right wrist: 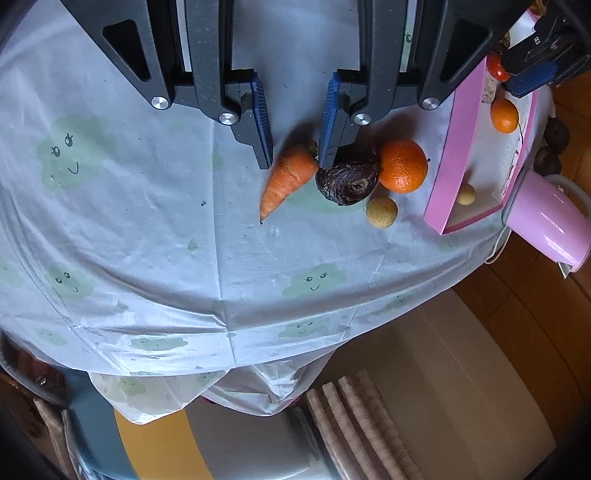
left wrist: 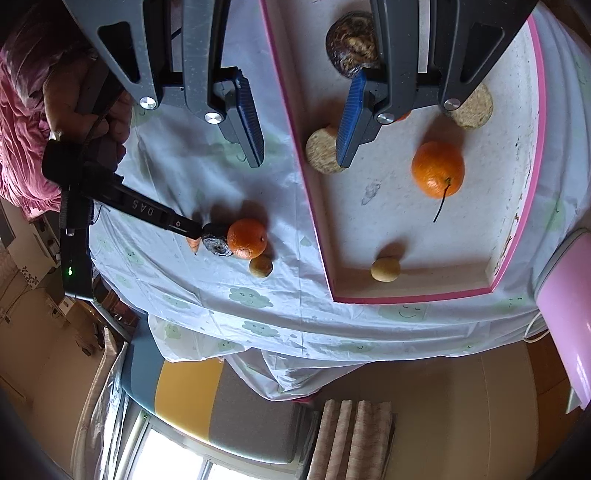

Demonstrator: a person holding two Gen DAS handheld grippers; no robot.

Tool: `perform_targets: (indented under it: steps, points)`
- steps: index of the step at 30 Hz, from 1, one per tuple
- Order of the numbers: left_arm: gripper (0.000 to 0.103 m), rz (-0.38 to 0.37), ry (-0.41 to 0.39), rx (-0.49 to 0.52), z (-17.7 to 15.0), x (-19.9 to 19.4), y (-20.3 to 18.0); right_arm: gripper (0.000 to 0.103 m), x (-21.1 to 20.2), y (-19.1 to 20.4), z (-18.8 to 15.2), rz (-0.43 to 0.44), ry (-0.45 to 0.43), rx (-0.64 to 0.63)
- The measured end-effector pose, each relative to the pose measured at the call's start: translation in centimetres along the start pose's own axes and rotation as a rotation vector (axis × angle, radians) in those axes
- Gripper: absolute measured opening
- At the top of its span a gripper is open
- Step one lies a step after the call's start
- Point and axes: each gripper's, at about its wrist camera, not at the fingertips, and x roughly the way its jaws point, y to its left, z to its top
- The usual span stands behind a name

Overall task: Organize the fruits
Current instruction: 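Move the left tool toward the loose orange while the right tool moves to the carrot, then grasp the orange with the left tool while the right tool grasps the orange carrot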

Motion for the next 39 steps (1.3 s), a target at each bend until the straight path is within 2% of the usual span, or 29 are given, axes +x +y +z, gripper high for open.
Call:
perform_targets:
  steps: [12,23,31,34,38,39]
  points:
    - [0.041,-0.018,0.003,0.020,2.5,1.8,-1.5,0.023,0.1,0.4,0.1,-0.041,-0.018,-0.062]
    - [0.041,-0.053,0.050,0.026,4.4,5.1,-3.2,0.023,-1.4,-1.5,-0.6,-0.119,-0.038,-0.077]
    - [0.042,-0.074,0.090,0.001,5.6,7.9,-3.9,0.023,-1.4,-1.5,-0.7,-0.121,-0.047,-0.089]
    - [0.047,-0.085,0.099,-0.012,6.0,8.7,-4.0,0.023,-1.4,-1.5,-0.8,-0.118,-0.048,-0.088]
    - [0.046,-0.076,0.119,-0.025,6.2,10.0,-3.8,0.023,-1.3,-1.5,-0.8,-0.118,-0.049,-0.087]
    - [0.042,-0.076,0.120,-0.029,6.1,10.1,-3.7,0.023,-1.3,-1.5,-0.8,-0.117,-0.049,-0.087]
